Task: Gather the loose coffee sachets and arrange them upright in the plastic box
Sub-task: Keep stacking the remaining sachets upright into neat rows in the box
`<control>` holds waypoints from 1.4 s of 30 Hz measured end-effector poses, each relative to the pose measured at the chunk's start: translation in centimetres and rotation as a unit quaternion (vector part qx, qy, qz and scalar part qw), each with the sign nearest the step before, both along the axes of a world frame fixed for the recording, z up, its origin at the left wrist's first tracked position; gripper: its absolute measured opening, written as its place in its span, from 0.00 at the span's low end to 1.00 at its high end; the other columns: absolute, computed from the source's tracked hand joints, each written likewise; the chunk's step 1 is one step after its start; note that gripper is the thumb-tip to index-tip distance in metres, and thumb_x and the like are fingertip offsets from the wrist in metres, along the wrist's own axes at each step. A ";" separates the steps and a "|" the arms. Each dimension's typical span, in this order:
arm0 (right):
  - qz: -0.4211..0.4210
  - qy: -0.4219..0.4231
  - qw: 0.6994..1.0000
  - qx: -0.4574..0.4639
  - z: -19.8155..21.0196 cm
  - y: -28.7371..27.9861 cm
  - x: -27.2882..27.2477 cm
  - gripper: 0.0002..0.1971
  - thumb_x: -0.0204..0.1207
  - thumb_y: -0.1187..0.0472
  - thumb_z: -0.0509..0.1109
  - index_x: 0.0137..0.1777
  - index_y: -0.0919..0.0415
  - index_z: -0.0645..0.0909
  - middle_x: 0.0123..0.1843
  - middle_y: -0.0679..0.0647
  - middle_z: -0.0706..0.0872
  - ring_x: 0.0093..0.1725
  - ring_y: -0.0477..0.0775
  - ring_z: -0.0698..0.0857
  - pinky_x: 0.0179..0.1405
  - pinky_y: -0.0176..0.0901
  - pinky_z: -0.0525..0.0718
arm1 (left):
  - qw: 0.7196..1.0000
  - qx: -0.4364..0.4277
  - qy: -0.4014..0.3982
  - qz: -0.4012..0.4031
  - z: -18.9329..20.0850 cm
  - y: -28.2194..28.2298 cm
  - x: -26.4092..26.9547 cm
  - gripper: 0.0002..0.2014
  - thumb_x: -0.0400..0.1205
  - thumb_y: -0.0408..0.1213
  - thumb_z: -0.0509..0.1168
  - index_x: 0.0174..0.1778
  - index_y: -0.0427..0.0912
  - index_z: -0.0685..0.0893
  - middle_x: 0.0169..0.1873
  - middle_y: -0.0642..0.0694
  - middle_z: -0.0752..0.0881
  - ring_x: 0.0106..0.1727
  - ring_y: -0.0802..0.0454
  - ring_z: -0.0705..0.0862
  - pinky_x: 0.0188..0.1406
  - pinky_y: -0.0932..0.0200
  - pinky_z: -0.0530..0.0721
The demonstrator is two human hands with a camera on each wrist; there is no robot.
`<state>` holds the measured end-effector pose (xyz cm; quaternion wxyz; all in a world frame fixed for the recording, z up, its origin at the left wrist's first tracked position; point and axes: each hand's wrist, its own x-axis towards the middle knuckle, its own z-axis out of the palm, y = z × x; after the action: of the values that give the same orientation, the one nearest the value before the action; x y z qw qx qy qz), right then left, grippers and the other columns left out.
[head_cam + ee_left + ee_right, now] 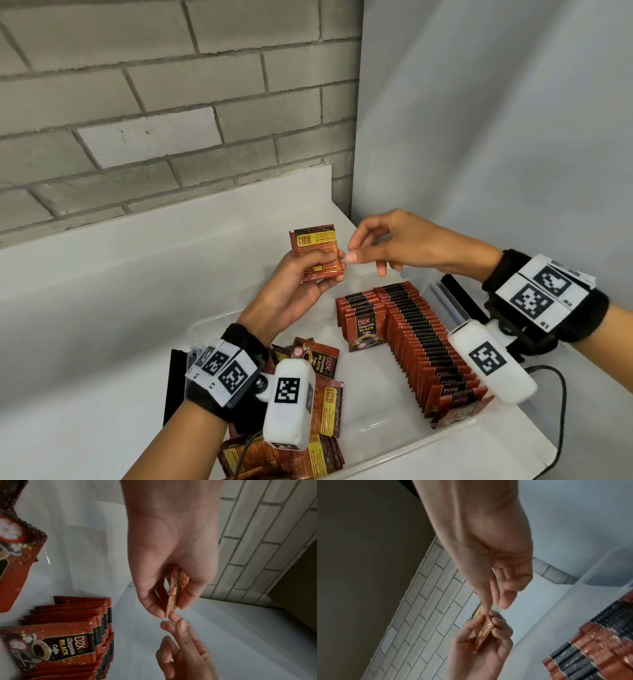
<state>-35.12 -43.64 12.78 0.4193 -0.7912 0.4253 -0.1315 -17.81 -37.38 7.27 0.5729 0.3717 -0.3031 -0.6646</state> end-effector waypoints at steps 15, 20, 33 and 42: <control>-0.058 -0.212 0.973 -0.067 -0.1 1.1 -0.2 0.07 0.70 0.64 0.78 0.46 0.65 0.86 0.39 0.55 0.90 0.37 0.51 0.89 0.48 0.42 0.88 | 0.993 0.016 0.099 -0.065 -0.1 -0.2 0.2 0.39 0.57 0.49 0.85 0.61 0.37 0.82 0.49 0.36 0.86 0.52 0.45 0.87 0.56 0.54 0.86; -0.014 -0.185 0.971 -0.152 -0.3 2.3 -0.7 0.07 0.65 0.60 0.80 0.43 0.56 0.89 0.47 0.54 0.87 0.43 0.48 0.89 0.52 0.44 0.87 | 0.995 0.024 0.091 -0.042 0.1 -0.2 0.3 0.43 0.54 0.55 0.85 0.60 0.34 0.83 0.50 0.38 0.86 0.47 0.50 0.87 0.47 0.62 0.87; -0.027 -0.129 0.986 -0.105 0.1 2.4 -1.6 0.11 0.73 0.67 0.75 0.52 0.53 0.85 0.51 0.47 0.86 0.45 0.42 0.88 0.47 0.37 0.87 | 0.996 -0.024 -0.075 -0.040 1.3 0.2 0.9 0.23 0.72 0.25 0.68 0.64 0.37 0.83 0.50 0.40 0.90 0.49 0.50 0.89 0.51 0.57 0.88; -0.023 -0.101 0.994 0.025 0.6 2.3 -2.4 0.05 0.73 0.65 0.76 0.47 0.64 0.88 0.34 0.51 0.89 0.31 0.44 0.85 0.32 0.32 0.82 | 0.960 -0.047 -0.264 -0.084 2.6 0.7 0.8 0.09 0.76 0.30 0.71 0.51 0.36 0.87 0.44 0.41 0.92 0.47 0.51 0.89 0.46 0.61 0.87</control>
<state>-37.53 -41.35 13.40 0.4766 -0.7532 0.4021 -0.2093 -17.06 -36.65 9.84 0.4318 0.4797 -0.5045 -0.5734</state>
